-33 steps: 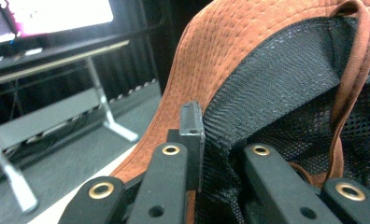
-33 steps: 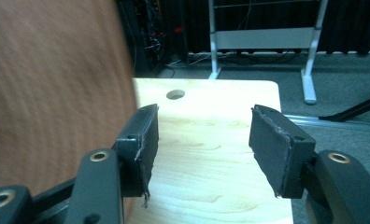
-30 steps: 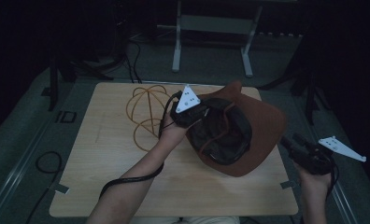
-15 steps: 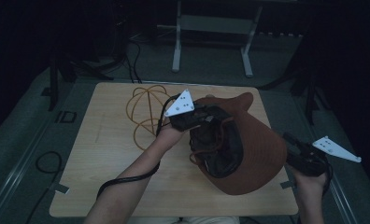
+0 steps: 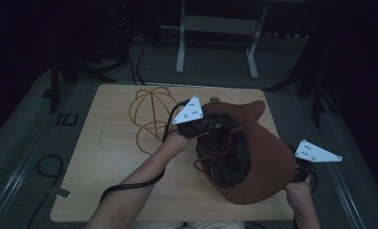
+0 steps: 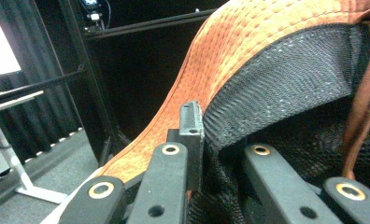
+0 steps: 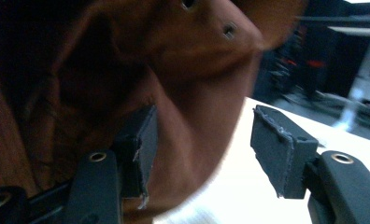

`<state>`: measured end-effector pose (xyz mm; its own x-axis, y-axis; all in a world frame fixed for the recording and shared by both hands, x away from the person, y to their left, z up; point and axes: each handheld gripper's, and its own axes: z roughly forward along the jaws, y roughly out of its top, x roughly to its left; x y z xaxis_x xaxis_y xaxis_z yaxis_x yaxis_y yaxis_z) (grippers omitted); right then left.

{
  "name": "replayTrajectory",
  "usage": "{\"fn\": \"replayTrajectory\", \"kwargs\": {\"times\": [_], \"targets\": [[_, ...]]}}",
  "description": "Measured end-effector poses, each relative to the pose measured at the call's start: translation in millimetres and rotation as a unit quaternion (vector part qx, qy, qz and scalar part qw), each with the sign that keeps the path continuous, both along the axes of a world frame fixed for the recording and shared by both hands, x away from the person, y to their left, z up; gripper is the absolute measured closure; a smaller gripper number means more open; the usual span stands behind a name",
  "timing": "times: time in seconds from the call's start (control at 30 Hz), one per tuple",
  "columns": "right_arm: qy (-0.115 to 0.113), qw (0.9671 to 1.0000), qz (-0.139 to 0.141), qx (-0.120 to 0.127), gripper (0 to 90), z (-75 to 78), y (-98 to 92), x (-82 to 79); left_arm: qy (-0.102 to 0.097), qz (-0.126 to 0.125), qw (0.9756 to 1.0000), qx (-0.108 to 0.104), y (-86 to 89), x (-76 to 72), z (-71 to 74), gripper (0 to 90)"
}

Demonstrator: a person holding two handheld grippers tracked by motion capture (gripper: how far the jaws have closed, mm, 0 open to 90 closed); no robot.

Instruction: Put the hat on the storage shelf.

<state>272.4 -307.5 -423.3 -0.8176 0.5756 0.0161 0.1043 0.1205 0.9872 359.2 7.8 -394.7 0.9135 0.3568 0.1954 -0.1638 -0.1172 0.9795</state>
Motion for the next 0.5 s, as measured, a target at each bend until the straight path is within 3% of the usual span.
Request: {"fn": "replayTrajectory", "kwargs": {"times": [0.2,0.33,0.5], "targets": [[0.009,0.9989,0.031,0.035,38.5,-3.4,6.4,10.0,0.01,-0.015,0.9997,-0.015,0.7,-0.4,-7.3,84.7],[0.031,0.9981,0.043,0.031,37.7,-10.2,13.5,19.0,0.006,-0.031,0.9991,-0.027,-0.8,-3.0,-7.9,84.6],[0.034,0.9974,0.056,0.029,34.1,-10.7,22.1,23.6,0.0,-0.046,0.9986,-0.024,-7.4,-8.6,-7.0,84.6]]}}
